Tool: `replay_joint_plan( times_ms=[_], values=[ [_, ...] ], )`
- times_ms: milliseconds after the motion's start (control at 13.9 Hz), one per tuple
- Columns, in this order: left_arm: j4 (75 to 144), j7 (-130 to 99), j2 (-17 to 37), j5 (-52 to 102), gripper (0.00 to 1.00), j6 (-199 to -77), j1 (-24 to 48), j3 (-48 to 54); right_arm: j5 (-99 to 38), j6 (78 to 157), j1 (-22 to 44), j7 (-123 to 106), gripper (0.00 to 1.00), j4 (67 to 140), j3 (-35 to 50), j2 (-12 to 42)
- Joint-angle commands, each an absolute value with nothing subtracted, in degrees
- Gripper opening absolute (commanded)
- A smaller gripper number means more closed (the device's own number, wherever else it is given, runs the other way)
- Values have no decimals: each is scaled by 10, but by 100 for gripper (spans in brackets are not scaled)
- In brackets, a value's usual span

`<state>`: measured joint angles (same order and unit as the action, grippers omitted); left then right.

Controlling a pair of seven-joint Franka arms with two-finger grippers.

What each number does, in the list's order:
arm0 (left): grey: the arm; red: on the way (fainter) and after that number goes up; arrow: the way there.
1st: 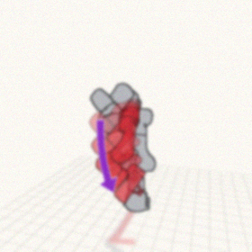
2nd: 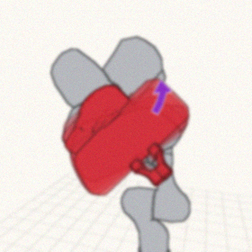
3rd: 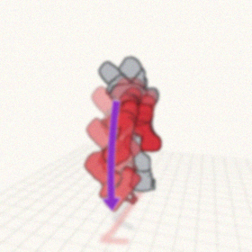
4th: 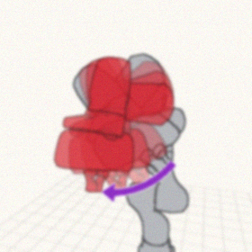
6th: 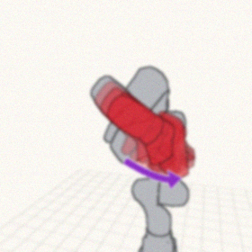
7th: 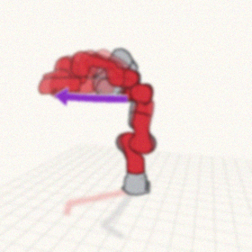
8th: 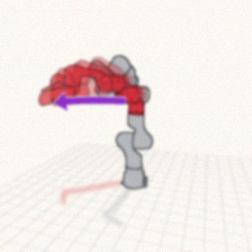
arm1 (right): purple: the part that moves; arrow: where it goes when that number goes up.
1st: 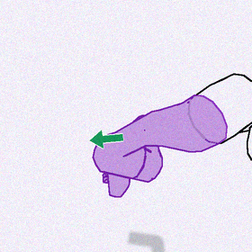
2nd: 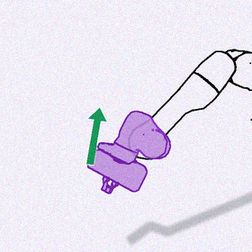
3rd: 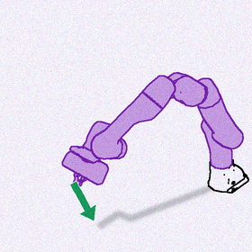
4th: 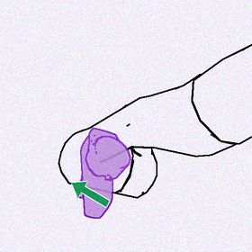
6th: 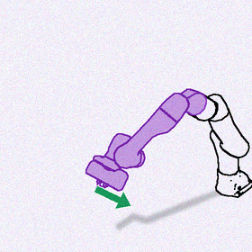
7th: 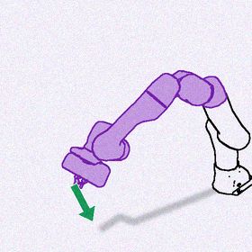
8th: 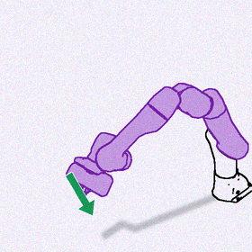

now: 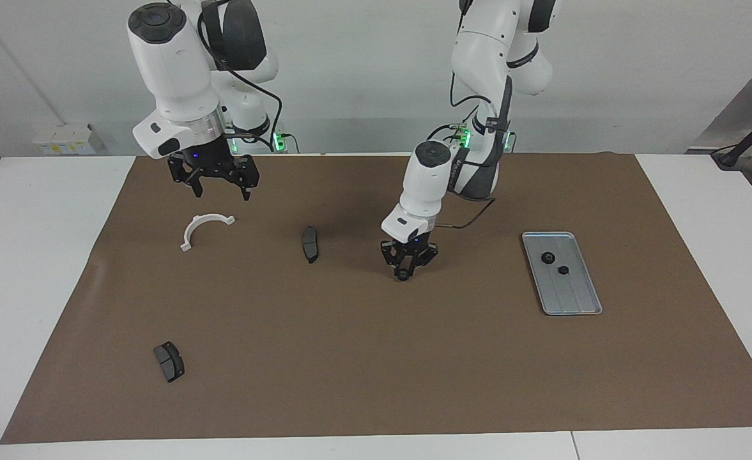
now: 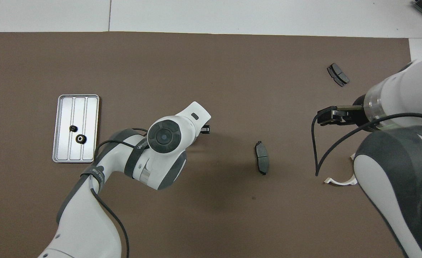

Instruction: Pick bearing gear from pile to tray

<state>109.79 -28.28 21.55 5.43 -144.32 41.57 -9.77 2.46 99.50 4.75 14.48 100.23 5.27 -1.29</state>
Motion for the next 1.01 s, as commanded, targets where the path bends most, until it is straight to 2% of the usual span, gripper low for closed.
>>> replay_joint_plan(
  times_ms=[0, 432, 648, 792, 864, 936],
  values=[
    [1059, -246, 197, 54, 17, -1372, 321, -92, 14, 1003, 38, 104, 100, 991, 55, -13],
    [1116, -59, 162, 58, 17, -1346, 152, -90, 10, 1000, 33, 85, 100, 992, 55, -13],
    [1150, 29, 151, 59, 19, -1350, 109, -90, 8, 1002, 33, 92, 100, 998, 55, -16],
    [1164, 44, 144, 59, 24, -1353, 108, -91, 8, 1005, 32, 93, 100, 998, 55, -15],
    [1167, 44, 144, 59, 36, -1353, 108, -91, 8, 1006, 31, 92, 100, 999, 55, -16],
    [1167, 43, 144, 59, 82, -1352, 110, -91, 7, 1007, 31, 92, 100, 999, 55, -15]
  ],
)
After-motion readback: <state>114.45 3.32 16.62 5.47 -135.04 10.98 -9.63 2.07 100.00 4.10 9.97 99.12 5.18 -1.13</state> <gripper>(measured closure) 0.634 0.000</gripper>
